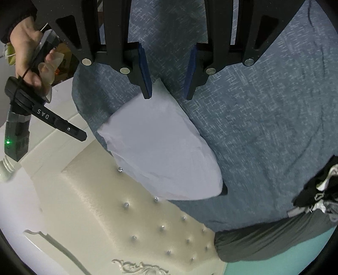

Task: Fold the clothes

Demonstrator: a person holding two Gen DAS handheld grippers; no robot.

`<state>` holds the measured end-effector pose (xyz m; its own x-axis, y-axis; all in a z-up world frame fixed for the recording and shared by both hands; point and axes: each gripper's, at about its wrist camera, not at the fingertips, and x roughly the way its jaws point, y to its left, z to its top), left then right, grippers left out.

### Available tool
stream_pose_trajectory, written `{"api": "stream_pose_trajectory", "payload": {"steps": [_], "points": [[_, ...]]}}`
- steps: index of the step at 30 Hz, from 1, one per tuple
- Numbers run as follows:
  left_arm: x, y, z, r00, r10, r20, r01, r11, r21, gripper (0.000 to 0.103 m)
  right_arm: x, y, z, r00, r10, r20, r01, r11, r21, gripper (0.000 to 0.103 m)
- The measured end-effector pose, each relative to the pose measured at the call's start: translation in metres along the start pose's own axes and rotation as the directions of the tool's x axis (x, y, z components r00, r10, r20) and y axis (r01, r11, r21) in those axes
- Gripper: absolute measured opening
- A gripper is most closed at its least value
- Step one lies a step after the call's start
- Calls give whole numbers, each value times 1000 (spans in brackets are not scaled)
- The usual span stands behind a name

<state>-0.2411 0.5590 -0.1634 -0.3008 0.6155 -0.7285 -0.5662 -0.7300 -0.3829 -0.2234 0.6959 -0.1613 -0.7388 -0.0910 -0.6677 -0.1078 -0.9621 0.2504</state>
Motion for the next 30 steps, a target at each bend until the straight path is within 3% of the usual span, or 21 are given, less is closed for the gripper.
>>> {"api": "stream_pose_trajectory", "payload": {"steps": [10, 30], "points": [[-48, -9, -1, 998, 18, 57, -20, 1000, 23, 38, -37, 30, -8, 1000, -13, 26, 14, 1000, -23, 1], [-142, -23, -19, 985, 40, 168, -54, 995, 79, 65, -115, 89, -34, 996, -37, 82, 40, 999, -37, 3]]}}
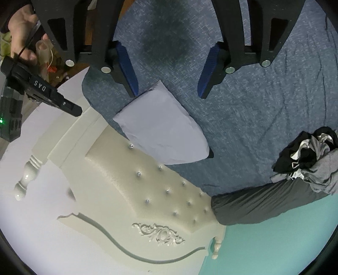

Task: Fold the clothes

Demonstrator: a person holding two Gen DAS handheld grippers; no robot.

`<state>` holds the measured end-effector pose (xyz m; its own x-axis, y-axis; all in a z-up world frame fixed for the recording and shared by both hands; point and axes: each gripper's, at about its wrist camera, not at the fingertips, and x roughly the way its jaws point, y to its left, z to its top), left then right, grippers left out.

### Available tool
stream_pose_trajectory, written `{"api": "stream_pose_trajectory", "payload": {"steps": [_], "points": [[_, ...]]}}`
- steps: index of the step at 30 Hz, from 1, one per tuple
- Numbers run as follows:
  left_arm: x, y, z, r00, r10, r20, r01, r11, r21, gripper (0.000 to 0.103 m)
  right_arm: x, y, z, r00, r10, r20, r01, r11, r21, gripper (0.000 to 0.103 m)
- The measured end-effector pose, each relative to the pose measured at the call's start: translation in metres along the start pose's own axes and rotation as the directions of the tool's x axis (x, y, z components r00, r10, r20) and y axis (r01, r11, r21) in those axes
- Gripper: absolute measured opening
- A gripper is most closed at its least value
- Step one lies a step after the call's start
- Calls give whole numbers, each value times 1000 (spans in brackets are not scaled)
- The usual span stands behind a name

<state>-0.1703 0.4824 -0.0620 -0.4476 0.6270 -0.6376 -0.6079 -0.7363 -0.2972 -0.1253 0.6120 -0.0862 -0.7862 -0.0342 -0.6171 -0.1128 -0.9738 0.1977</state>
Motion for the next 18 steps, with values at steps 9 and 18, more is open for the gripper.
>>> {"api": "stream_pose_trajectory", "payload": {"steps": [9, 18], "points": [[-37, -14, -11, 1000, 0, 28, -1, 999, 41, 76, -41, 25, -18, 999, -32, 14, 32, 999, 1, 20], [-69, -22, -27, 999, 14, 51, -18, 997, 76, 83, -71, 45, -36, 999, -31, 33, 30, 999, 35, 53]]}}
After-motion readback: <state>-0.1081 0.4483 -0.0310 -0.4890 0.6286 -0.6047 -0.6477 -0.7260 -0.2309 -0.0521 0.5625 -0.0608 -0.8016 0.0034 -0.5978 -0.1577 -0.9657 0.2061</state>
